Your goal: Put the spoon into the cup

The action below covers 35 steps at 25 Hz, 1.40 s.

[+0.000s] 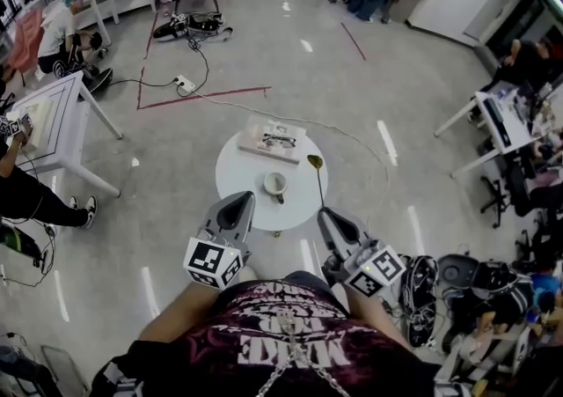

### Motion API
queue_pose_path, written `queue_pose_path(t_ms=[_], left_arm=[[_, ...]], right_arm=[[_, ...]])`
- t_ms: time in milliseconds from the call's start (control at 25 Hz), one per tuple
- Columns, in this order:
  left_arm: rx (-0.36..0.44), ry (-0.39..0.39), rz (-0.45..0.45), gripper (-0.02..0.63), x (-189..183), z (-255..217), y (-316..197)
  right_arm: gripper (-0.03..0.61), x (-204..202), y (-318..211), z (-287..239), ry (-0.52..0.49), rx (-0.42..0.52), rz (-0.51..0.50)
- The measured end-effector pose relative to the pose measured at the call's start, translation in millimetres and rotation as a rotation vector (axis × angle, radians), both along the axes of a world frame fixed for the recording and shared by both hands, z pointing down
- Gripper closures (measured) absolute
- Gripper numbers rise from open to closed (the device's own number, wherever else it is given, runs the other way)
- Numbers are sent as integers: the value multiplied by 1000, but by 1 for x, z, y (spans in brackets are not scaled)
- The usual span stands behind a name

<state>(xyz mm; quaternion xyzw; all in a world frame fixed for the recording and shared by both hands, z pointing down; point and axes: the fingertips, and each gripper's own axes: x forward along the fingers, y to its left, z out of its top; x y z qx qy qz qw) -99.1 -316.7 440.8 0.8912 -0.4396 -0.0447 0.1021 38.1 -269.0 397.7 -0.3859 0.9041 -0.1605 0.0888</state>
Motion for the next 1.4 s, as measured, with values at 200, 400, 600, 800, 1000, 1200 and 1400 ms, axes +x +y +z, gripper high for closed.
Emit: queue_pose_path(t_ms=[200,400,600,800,1000,1200,1400], left_arm=[[-4,6,8,588,3,6,-4],[-35,-19,-21,588,-1,20,-10],[-49,-24,-108,588,-22,19,-28],[-93,-40,-144,587,-17,35,-35],[-151,-35,-165,588,-16,52,-53],[-193,-54,-196,588,-18,75,-74],[-276,-63,-205,588,-15,120,-94]], right_arm=[[541,-2,-6,5,7,-20,-8],[541,-9,-18,19,-1,-47,-62],[541,-13,-42,20,-13,-51,-118],[541,-9,-64,39,-29,-90,-158],[541,-9,-90,63,-19,-146,-186],[541,-6,-116,83,6,-183,-197],[541,-10,-137,112,51,-225,-221]])
